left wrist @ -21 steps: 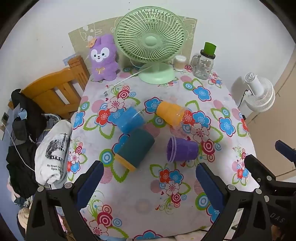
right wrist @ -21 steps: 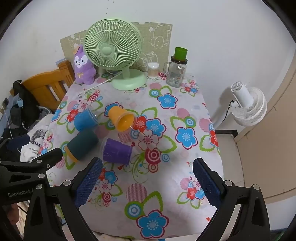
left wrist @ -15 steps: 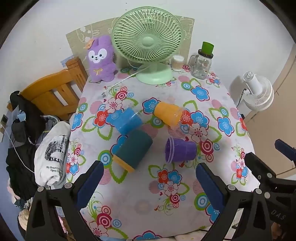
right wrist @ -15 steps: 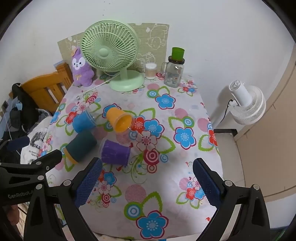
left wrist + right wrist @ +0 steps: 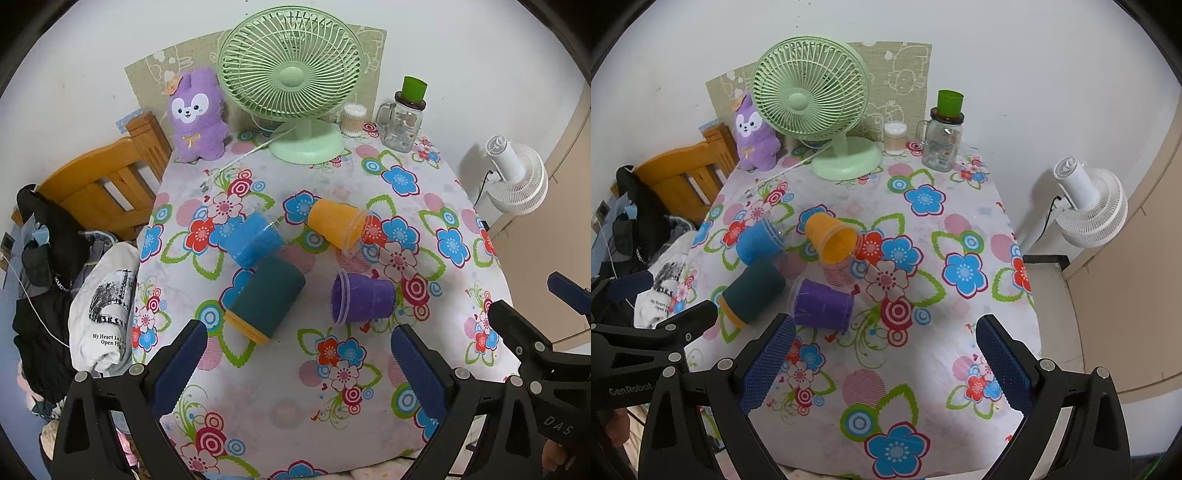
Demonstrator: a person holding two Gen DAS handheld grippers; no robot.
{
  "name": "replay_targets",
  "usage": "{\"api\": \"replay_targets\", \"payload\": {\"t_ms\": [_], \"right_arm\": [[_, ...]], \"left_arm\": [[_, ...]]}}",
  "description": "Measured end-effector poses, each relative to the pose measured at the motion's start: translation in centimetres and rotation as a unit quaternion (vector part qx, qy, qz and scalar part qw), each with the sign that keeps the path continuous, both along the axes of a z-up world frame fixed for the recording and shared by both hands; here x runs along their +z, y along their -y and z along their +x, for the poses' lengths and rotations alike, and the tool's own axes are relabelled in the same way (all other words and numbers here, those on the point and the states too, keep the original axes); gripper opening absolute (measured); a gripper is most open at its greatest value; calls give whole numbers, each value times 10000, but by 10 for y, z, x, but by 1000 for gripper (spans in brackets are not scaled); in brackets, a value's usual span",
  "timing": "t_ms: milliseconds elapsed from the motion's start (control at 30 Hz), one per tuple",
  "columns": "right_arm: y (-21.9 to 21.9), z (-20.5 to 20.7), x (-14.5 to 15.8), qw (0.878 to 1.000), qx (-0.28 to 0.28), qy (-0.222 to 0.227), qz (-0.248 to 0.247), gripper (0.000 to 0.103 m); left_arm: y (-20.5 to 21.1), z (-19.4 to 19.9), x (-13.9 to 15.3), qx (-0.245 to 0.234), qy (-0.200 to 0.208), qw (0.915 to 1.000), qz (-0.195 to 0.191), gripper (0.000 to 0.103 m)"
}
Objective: Flip cup upside down
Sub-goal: 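Move the left gripper toward the orange cup lying on its side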
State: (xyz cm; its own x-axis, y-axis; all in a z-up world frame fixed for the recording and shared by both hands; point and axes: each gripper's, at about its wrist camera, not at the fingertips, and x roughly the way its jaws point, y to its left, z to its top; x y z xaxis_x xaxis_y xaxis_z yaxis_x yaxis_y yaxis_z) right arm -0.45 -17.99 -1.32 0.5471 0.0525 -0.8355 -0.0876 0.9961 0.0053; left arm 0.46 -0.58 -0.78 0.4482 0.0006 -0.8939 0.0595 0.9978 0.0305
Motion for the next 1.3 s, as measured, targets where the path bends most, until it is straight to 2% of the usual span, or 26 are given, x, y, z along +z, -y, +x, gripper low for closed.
{"api": "replay_targets", "payload": {"t_ms": [167,200,333,600,867,1300], "right_arm": [[-2,2,-2,10000,2,-36,-1,100],[-2,2,-2,10000,3,-34,-4,100],[-2,3,-3,10000,-10,-43,-5,100],[-3,10,-7,9999,-18,-117,11,100],[-5,22,-15,9997,-14,-242,4,100],[0,57,-33,9990,-141,-419,-76,100]], "left_arm": [[-3,5,-2,-7,137,9999,74,101],[-3,4,1,4,400,9991,159,101],[-4,5,4,26,680,9976,141,101],[-6,15,-3,-105,247,9996,72,101],[-5,31,-10,-368,35,9989,301,101],[3,78,-37,-872,-254,9956,241,101]]}}
